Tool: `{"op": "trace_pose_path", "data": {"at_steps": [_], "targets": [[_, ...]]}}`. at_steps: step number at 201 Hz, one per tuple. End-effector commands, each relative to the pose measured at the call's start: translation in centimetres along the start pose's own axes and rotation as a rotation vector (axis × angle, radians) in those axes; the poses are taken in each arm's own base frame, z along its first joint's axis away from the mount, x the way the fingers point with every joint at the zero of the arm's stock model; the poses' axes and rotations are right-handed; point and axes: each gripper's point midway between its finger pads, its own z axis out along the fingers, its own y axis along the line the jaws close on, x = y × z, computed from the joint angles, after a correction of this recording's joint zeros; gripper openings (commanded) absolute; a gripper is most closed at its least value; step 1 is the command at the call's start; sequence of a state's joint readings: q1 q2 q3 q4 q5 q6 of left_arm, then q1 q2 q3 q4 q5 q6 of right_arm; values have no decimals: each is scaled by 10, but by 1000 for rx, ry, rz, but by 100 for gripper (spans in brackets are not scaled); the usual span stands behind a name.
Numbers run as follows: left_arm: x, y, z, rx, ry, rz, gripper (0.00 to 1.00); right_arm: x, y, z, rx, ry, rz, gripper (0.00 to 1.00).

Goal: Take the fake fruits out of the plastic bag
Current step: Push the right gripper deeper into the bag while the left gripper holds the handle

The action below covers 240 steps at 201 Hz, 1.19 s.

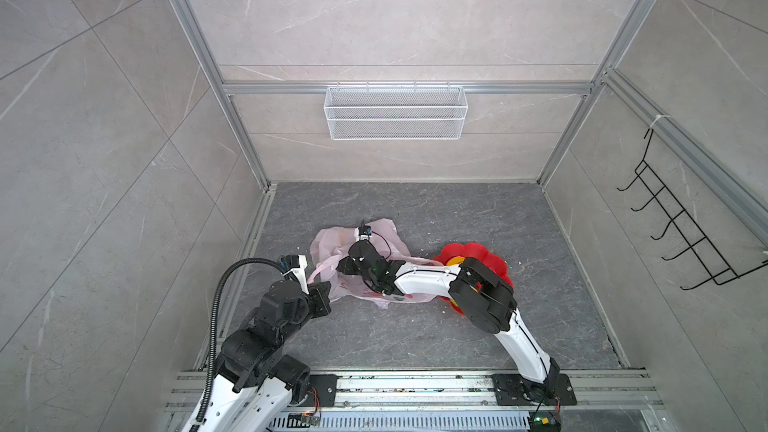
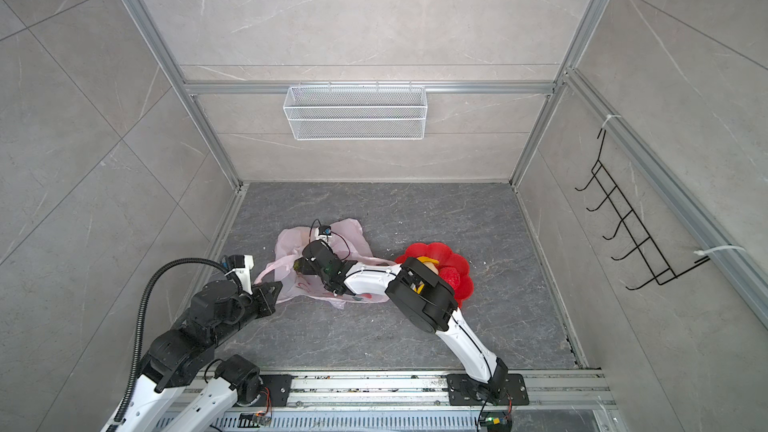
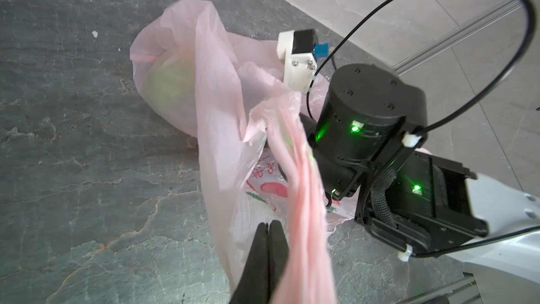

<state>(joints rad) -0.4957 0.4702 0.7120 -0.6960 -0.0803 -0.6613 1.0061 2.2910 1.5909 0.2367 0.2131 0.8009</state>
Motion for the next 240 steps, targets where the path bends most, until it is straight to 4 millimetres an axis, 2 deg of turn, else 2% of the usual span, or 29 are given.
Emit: {"op": "trace_pose_path", "data": {"at_steps": [1,30,54,149,172,207,240], "targets": [[-35,-24,-3,62,-109,28,0,-3,14,-17,-9,1,-77,67],[-54,-37,1,72,-141,44,0,8,20,-30,-10,24,-140,66],[-62,-41,6,66,-151,55,0,11,25,-43,-17,21,-181,67],[-71,-40,13,28,-168,55,0,18,33,-95,-73,52,-390,66],[-76,-42,10,30,-184,53,0,27,31,-103,-85,90,-470,55],[-84,-49,4,46,-201,53,0,41,16,-109,-68,149,-564,33],[-88,-55,1,72,-213,54,0,53,7,-109,-55,205,-629,25]]}}
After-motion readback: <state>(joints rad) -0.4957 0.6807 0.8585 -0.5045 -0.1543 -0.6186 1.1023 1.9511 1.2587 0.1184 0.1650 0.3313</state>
